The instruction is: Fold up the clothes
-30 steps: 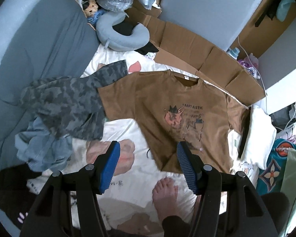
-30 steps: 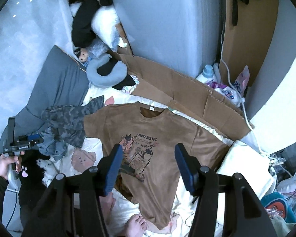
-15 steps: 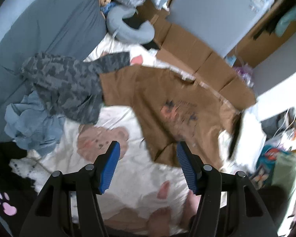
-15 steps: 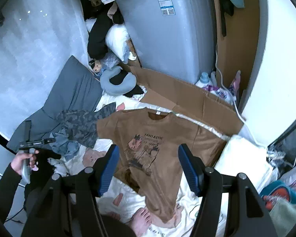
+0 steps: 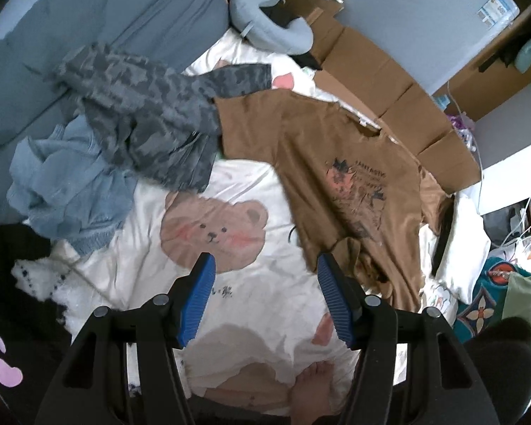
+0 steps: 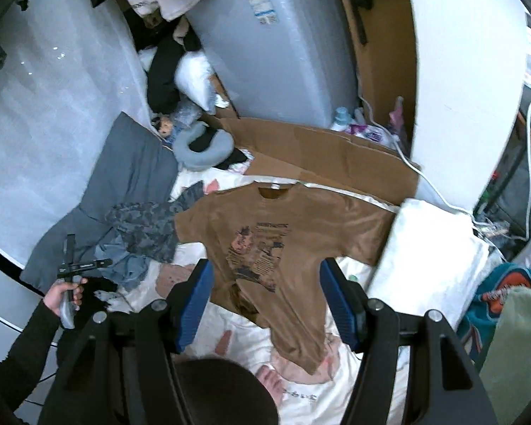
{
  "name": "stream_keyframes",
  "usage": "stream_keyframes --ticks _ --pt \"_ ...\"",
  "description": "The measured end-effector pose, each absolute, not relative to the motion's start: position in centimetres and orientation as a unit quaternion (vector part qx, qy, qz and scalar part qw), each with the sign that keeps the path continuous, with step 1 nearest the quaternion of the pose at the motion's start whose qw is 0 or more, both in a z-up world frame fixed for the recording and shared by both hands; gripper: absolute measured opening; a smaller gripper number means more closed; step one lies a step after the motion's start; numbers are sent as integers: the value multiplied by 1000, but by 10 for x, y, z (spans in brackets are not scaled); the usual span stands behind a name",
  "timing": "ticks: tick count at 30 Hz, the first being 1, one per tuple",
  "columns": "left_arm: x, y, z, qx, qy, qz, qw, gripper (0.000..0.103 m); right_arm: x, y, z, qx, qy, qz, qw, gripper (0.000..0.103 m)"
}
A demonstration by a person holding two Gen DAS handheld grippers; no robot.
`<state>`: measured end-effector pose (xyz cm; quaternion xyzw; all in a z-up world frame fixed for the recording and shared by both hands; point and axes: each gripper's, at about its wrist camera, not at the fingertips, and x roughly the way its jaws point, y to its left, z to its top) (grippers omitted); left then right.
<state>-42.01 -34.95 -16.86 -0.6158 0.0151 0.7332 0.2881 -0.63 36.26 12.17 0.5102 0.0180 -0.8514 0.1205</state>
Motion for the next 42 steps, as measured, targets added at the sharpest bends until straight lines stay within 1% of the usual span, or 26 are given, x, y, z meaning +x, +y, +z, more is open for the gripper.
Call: stream_keyframes --ticks 7,15,19,22,27,35,42 --pt "-403 -366 -166 -617 -1 735 281 61 7 392 98 521 32 -846 108 60" --pt "-378 -344 -170 -606 10 736 300 61 20 426 60 529 27 -844 86 60" --pt "-363 -326 -185 -608 33 739 287 61 25 443 35 538 22 -839 77 60" --pt "-352 -316 -202 -617 25 732 288 61 29 452 13 547 21 -834 71 60" --pt "-337 -298 -233 -635 39 717 285 61 34 463 -28 564 20 -823 65 60" --pt "-336 -288 -260 -650 36 712 263 61 36 474 -89 589 7 -805 63 60" --pt "-343 -279 -283 -656 33 712 250 61 33 485 -144 612 -20 -789 52 60"
